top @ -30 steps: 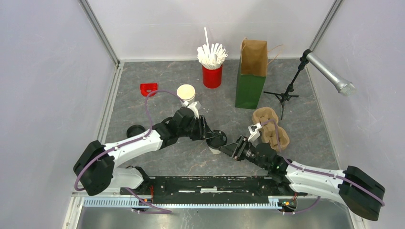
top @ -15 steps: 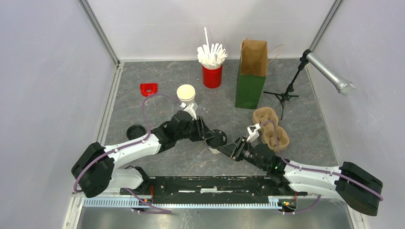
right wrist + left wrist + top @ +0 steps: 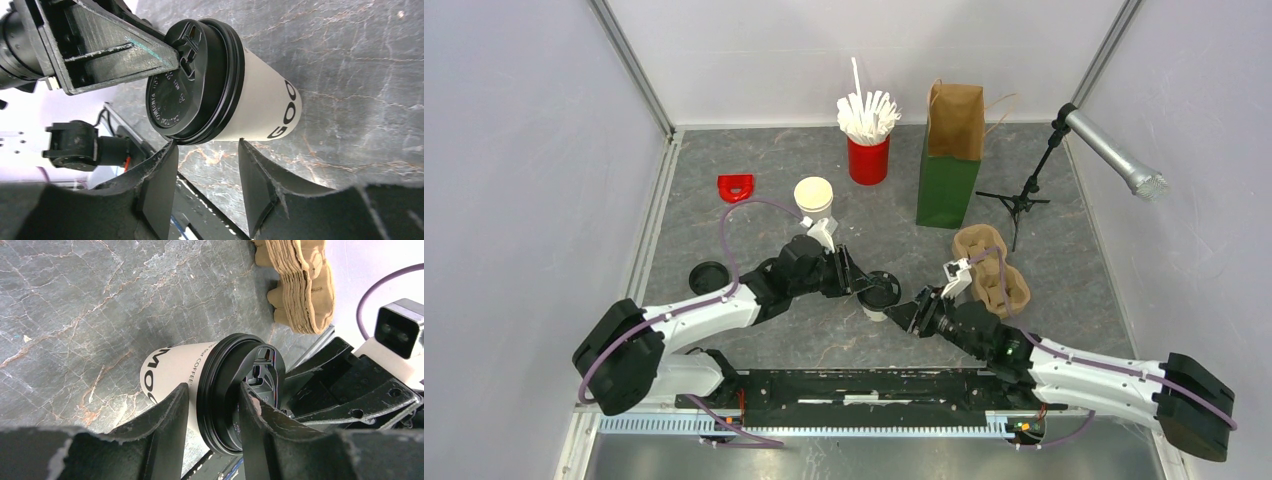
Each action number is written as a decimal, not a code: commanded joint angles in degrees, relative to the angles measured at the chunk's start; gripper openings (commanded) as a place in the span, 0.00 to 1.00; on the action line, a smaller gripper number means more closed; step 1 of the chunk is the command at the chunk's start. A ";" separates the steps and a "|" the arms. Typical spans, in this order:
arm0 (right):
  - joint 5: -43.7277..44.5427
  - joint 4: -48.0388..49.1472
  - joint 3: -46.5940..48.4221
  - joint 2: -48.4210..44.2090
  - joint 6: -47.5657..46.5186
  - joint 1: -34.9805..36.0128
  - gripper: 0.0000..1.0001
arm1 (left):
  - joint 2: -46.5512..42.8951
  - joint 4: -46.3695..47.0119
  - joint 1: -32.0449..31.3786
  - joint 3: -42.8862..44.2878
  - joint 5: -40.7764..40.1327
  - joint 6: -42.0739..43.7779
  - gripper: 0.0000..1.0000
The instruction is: Pack the takeout coffee
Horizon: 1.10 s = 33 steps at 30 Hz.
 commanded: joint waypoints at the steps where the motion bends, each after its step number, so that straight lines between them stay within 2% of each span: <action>1: 4.33 -15.33 4.37 -2.53 -7.26 -0.43 0.55 | 0.79 -11.40 -0.49 -0.67 0.21 3.68 0.47; 5: 4.54 -20.00 9.00 -6.17 -10.32 -0.48 0.60 | -0.40 -13.67 -0.46 3.46 1.31 4.90 0.51; 7: 5.32 -22.73 12.00 -6.75 -13.80 -0.44 0.64 | -1.08 -14.23 -0.48 5.40 1.99 5.15 0.56; 11: 5.68 -28.99 20.13 -2.86 -23.96 -0.39 0.79 | -2.44 -17.86 -0.37 10.13 0.90 6.83 0.67; 16: 4.81 -33.42 28.90 2.14 -32.19 0.65 0.95 | -5.42 -26.58 -0.10 17.38 -5.18 10.63 0.76; 20: 4.98 -36.38 34.08 6.73 -35.98 1.89 0.97 | -9.76 -33.54 0.07 20.89 -13.78 11.91 0.84; 26: 6.03 -39.64 39.57 13.21 -39.68 4.16 0.98 | -20.40 -39.59 0.06 19.32 -27.55 11.59 0.87; 29: 6.13 -40.46 40.89 14.38 -40.59 4.29 0.97 | -25.82 -37.72 0.07 15.49 -26.93 10.50 0.84; 33: 5.25 -41.07 41.71 14.02 -41.83 4.21 0.96 | -27.30 -33.01 0.07 9.82 -16.91 6.27 0.79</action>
